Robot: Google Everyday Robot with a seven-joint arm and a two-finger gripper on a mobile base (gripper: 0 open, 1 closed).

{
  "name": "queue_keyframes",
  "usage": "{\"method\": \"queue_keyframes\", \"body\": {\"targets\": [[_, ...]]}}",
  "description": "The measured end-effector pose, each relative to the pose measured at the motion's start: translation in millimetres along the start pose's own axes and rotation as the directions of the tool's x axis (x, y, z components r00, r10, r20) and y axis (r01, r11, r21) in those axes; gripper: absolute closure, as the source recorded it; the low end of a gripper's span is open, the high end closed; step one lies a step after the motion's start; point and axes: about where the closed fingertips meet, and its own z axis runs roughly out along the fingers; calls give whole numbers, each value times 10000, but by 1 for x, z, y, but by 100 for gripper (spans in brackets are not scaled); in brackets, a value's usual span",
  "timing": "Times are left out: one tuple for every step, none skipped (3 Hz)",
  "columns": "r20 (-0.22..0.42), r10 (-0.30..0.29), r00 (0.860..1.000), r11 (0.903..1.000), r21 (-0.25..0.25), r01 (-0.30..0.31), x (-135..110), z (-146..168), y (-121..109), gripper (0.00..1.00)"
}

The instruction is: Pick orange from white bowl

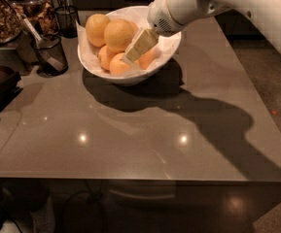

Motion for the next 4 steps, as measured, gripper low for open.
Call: {"method": "queue_keyframes", "body": {"targets": [[6,1,10000,10000,-1,-1,0,0,0,0],[424,308,9986,9994,158,-315,-13,6,-4,0],[840,657,9943,9977,111,-669,-24,18,-11,0],[1168,1039,9877,9946,-56,-1040,-28,29,-15,6]]}}
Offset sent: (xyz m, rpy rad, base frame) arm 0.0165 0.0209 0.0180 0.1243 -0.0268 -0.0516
